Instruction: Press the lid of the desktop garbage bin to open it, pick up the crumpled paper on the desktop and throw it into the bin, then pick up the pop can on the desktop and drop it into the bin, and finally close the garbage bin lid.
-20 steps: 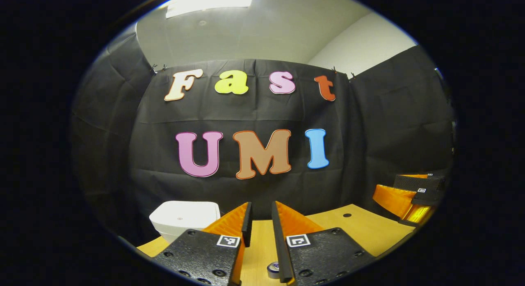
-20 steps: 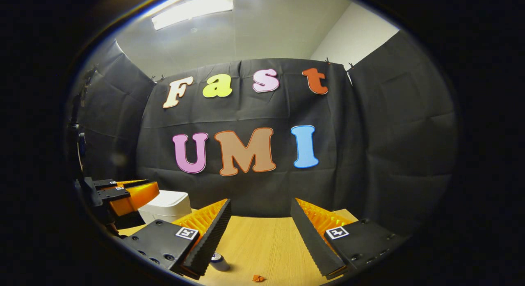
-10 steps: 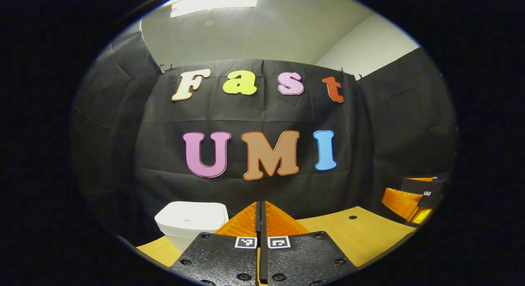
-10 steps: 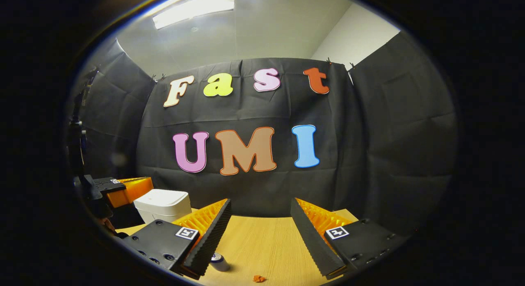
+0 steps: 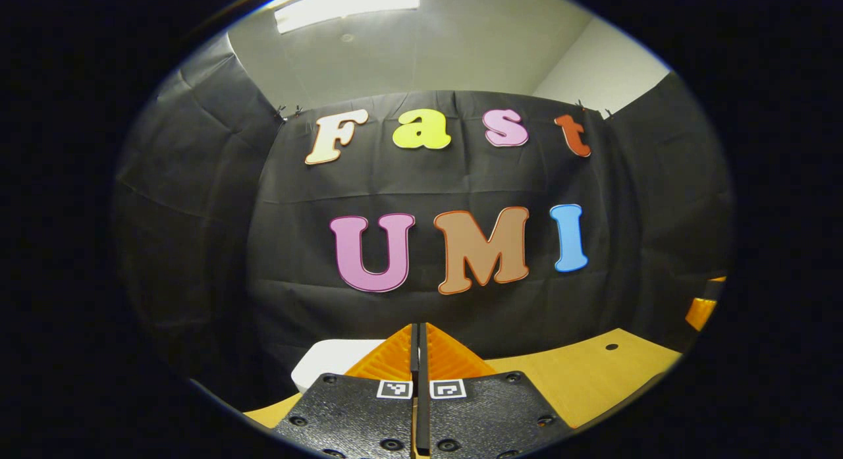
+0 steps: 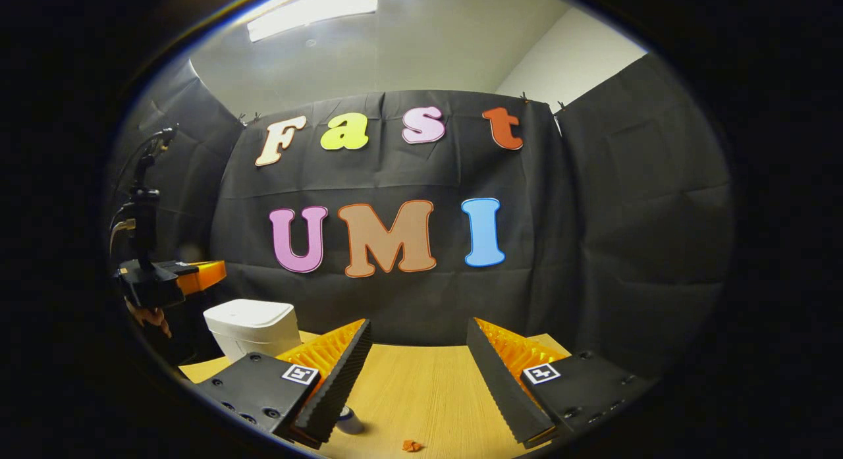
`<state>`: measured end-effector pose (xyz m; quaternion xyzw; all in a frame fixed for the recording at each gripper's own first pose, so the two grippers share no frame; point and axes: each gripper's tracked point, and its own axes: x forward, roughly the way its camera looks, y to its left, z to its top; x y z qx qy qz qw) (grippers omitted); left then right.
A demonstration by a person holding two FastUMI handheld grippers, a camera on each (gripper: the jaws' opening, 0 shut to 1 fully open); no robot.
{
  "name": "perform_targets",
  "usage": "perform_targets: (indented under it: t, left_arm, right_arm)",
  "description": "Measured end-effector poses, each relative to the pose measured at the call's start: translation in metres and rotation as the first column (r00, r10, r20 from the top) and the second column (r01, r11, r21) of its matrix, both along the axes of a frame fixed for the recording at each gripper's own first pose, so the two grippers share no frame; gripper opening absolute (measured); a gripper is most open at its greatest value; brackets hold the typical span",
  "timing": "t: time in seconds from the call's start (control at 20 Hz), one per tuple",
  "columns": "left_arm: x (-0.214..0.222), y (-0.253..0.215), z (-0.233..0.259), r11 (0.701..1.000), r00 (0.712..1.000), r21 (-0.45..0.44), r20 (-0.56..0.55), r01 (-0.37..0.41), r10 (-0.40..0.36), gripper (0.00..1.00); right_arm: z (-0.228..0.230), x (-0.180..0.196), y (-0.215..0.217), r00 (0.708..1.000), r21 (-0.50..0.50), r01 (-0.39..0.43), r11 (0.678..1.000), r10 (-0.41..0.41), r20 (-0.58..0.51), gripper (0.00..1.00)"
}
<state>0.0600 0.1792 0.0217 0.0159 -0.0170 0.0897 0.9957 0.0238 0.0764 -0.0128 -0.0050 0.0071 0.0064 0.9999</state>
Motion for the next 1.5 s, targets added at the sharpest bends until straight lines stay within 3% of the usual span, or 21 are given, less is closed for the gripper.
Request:
perform_targets:
  t: [0.6,0.95,1.2,1.4,1.5]
  left_arm:
    - [0.040,0.071,-0.085,0.992,0.979,-0.076,-0.184,-0.102,0.086,0.00]
    - [0.045,0.087,-0.134,0.991,0.956,-0.058,-0.274,-0.123,0.103,0.00]
    - [0.045,0.090,-0.132,0.988,0.961,-0.037,-0.239,-0.152,0.139,0.00]
    - [0.045,0.087,-0.132,0.988,0.966,-0.076,-0.233,-0.131,0.111,0.00]
    - [0.046,0.085,-0.121,0.994,0.975,-0.048,-0.202,-0.099,0.088,0.00]
  right_arm:
    - [-0.012,0.003,0.013,0.998,-0.033,0.046,0.998,-0.047,-0.040,0.96]
    - [-0.022,0.005,0.018,0.996,-0.049,0.055,0.997,-0.058,-0.070,0.96]
    - [-0.028,0.008,0.020,0.995,-0.061,0.047,0.997,-0.052,-0.086,0.97]
    - [-0.025,0.011,0.021,0.996,-0.053,0.031,0.998,-0.036,-0.084,0.97]
    - [-0.022,0.012,0.023,0.997,-0.048,0.015,0.999,-0.019,-0.074,0.98]
